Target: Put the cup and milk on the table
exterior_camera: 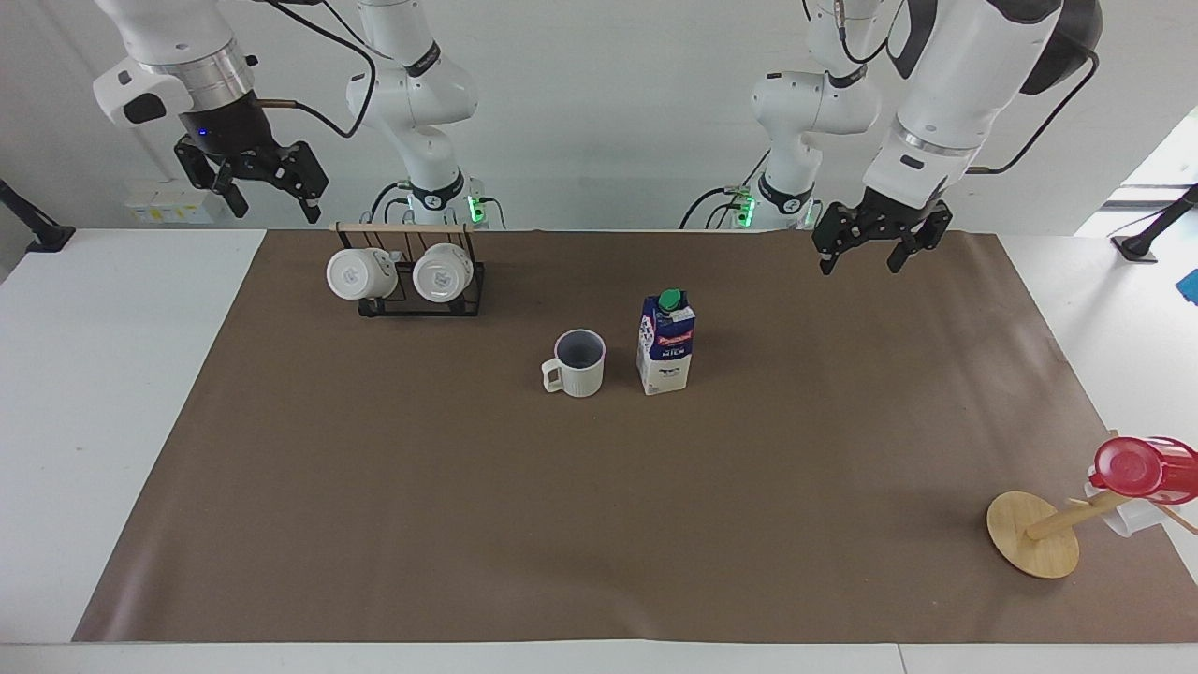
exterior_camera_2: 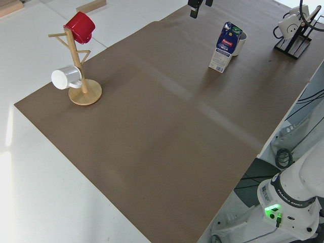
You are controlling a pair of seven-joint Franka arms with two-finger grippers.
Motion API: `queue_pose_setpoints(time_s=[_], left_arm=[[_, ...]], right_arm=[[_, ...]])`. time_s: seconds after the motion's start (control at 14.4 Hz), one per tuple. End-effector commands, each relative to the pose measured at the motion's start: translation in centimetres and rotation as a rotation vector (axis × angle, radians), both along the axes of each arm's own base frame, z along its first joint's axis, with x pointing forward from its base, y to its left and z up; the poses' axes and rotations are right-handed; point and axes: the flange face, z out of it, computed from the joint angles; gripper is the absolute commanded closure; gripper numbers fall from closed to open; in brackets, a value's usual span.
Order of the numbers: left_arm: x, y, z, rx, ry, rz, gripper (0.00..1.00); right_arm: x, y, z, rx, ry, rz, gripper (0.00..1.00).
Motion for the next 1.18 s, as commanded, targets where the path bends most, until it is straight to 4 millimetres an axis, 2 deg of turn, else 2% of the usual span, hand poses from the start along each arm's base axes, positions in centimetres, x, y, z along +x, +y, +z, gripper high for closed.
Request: queue_pose_setpoints(time_s=[0.0, 0.21, 0.35, 0.62, 1.11], left_arm=[[-1.1, 2.9, 1.6, 0.006, 0.014, -0.025, 0.00], [-1.6, 4.0, 1.5, 0.012, 0.055, -0.011, 0.00], [-2.3, 4.6, 2.6, 0.007, 0.039, -0.004, 0.00], [-2.3, 4.7, 2.6, 0.008, 0.036, -0.039, 0.00], [-2.2, 5.7, 2.5, 0.007, 0.043, -0.019, 0.00]], right_arm=[[-0.7, 0.0, 0.1, 0.017, 0.003, -0.015, 0.00], [-0.9, -0.1, 0.1, 0.017, 0.011, -0.008, 0.00], [-1.2, -0.4, 0.1, 0.016, 0.023, 0.002, 0.00], [-1.2, -0.7, -0.1, 0.007, 0.029, 0.074, 0.00], [-1.2, -0.8, 0.1, 0.004, 0.025, 0.068, 0.00]])
